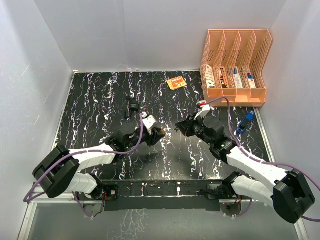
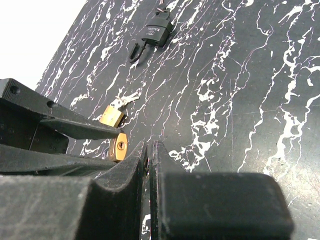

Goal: Unlock with the key

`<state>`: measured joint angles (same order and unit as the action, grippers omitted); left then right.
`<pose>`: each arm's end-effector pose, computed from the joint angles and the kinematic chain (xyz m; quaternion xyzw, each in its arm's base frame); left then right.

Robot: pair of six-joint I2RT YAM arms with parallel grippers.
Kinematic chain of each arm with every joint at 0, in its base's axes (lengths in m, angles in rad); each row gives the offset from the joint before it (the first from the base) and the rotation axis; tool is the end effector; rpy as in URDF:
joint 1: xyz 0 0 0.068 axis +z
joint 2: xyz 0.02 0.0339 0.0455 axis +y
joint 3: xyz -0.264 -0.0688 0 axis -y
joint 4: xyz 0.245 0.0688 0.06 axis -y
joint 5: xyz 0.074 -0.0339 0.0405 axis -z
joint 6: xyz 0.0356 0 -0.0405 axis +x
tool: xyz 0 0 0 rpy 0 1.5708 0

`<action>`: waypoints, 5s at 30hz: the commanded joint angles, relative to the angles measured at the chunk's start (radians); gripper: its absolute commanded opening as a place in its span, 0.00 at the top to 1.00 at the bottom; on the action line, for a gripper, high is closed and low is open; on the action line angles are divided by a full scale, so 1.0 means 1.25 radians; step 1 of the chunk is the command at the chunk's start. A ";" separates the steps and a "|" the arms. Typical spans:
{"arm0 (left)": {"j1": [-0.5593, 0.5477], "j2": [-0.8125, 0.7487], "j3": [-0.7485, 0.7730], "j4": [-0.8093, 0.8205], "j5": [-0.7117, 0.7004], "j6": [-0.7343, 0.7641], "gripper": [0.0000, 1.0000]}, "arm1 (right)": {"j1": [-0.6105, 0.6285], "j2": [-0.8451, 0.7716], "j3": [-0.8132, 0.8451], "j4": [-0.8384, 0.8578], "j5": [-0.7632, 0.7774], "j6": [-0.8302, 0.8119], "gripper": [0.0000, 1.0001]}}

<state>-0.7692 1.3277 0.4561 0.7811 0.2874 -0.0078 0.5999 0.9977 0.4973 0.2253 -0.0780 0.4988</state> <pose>0.1854 -0.1935 0.2111 0.3612 0.6426 -0.3507 0.5777 0.1849 0.1299 0.2407 -0.0638 0.7946 0.3414 0.4981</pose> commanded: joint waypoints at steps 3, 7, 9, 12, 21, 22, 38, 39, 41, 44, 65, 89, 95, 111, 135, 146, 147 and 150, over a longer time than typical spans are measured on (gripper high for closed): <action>-0.034 -0.023 0.001 0.065 -0.042 0.048 1.00 | -0.003 -0.020 0.010 0.070 0.008 0.009 1.00; -0.049 -0.026 -0.011 0.097 -0.064 0.061 1.00 | -0.003 -0.039 0.003 0.067 0.019 0.014 1.00; -0.054 -0.027 -0.016 0.114 -0.070 0.063 1.00 | -0.003 -0.047 -0.002 0.065 0.028 0.015 1.00; -0.062 -0.027 -0.018 0.117 -0.075 0.065 1.00 | -0.003 -0.058 -0.010 0.067 0.038 0.010 1.00; -0.093 0.010 -0.003 0.128 -0.097 0.061 1.00 | -0.003 -0.083 -0.025 0.068 0.047 -0.004 1.00; -0.097 0.014 0.000 0.128 -0.098 0.061 1.00 | -0.003 -0.087 -0.025 0.066 0.048 -0.006 1.00; -0.130 0.049 0.008 0.160 -0.110 0.088 1.00 | -0.003 -0.106 -0.026 0.059 0.043 0.000 1.00; -0.130 0.053 0.005 0.172 -0.112 0.091 1.00 | -0.003 -0.103 -0.028 0.067 0.042 0.004 1.00; -0.131 0.056 -0.004 0.190 -0.112 0.096 1.00 | -0.003 -0.094 -0.029 0.076 0.037 0.014 1.00; -0.132 0.056 -0.021 0.224 -0.116 0.097 1.00 | -0.003 -0.083 -0.030 0.082 0.032 0.023 1.00; -0.134 0.054 -0.023 0.253 -0.146 0.116 1.00 | -0.003 -0.042 -0.045 0.131 0.027 0.046 1.00; -0.134 0.097 -0.021 0.310 -0.151 0.136 1.00 | -0.003 -0.025 -0.039 0.149 0.042 0.041 1.00; -0.134 0.090 -0.044 0.364 -0.143 0.130 1.00 | -0.003 -0.014 -0.035 0.153 0.039 0.045 1.00; -0.135 0.137 -0.062 0.443 -0.126 0.175 1.00 | -0.003 0.003 -0.041 0.194 0.031 0.057 1.00; -0.135 0.173 -0.025 0.462 -0.117 0.185 1.00 | 0.004 0.005 -0.056 0.219 -0.002 0.074 1.00; -0.135 0.163 -0.020 0.463 -0.115 0.192 1.00 | 0.009 0.007 -0.065 0.222 -0.005 0.076 1.00; -0.136 0.162 -0.020 0.465 -0.115 0.192 1.00 | 0.010 0.007 -0.066 0.222 -0.006 0.077 1.00; -0.136 0.160 -0.018 0.464 -0.116 0.194 1.00 | 0.012 0.008 -0.068 0.224 -0.006 0.078 1.00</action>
<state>-0.9318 1.5497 0.3985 1.3010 0.1196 0.2237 0.6071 1.0153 0.4202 0.4313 -0.0788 0.5873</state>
